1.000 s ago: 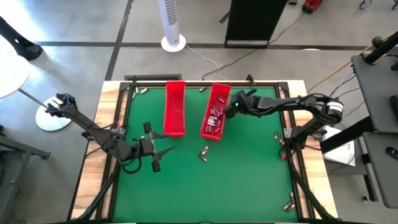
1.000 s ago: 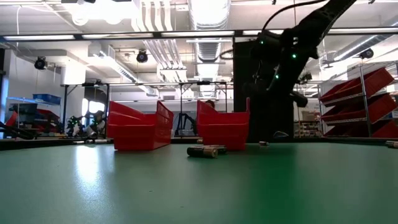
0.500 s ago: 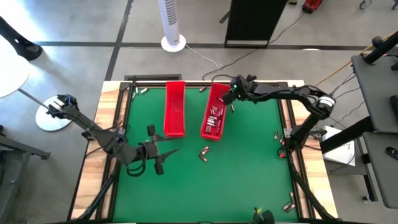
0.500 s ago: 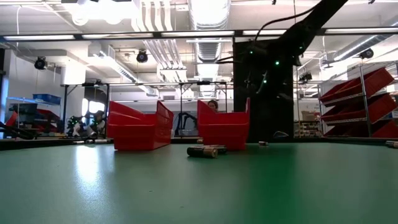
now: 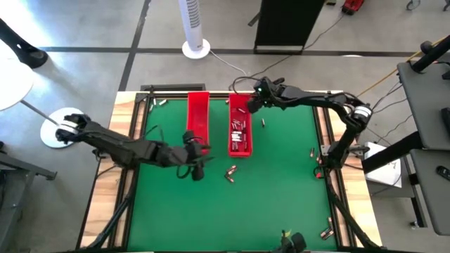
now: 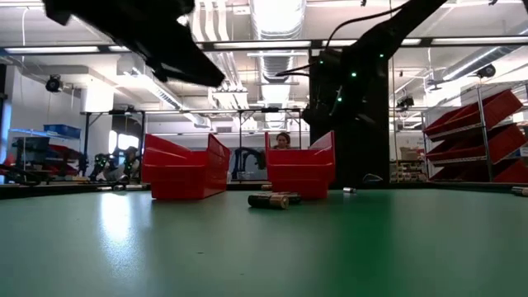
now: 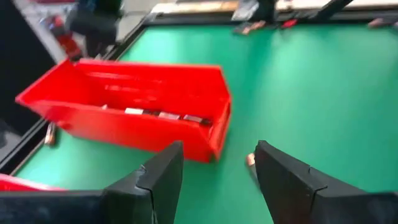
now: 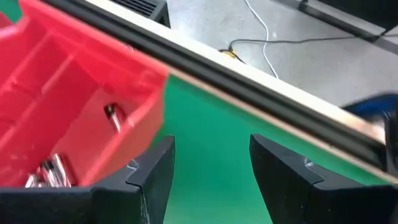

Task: Sort batteries
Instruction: Put the silver battery into the right red bin

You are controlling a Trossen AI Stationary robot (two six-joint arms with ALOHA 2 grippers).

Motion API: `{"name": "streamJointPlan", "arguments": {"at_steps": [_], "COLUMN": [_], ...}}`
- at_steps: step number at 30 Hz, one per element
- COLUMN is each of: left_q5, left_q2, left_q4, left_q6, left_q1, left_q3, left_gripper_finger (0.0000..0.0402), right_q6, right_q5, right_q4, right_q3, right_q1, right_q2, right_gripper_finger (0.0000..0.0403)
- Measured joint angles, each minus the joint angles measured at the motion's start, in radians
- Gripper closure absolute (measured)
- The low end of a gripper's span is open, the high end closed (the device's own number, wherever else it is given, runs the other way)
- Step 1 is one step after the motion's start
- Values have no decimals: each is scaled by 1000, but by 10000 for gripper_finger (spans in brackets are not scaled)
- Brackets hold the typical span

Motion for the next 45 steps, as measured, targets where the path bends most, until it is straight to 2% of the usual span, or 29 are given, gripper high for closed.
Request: {"name": "streamJointPlan", "arguments": {"at_steps": [5,9,15,19,27,34,38,45], "left_q5": [-2,-1,153,221,312,315,360,378], "left_q2": [120,204,330,412,578,711,736,731], "left_q4": [-5,-155,-412,-531,-528,-590,-607,-563], "left_q6": [-55,-54,104,202,308,353,361,370], "left_q1": [61,124,264,349,453,466,465,472], "left_q3": [81,198,428,513,626,731,759,759], "left_gripper_finger": [222,222,222,222,222,222,222,222], "right_q6": [35,44,61,128,159,158,156,138], "right_q5": [2,1,3,2,1,12,29,28], "right_q4": [24,33,31,12,8,8,14,150], "right_q3": [-125,-227,-332,-377,-400,-413,-429,-460], "right_q1": [22,75,154,164,164,179,176,171], "right_q2": [-91,-172,-278,-321,-278,-253,-253,-251], "right_gripper_finger": [198,198,197,195,197,192,192,187]}}
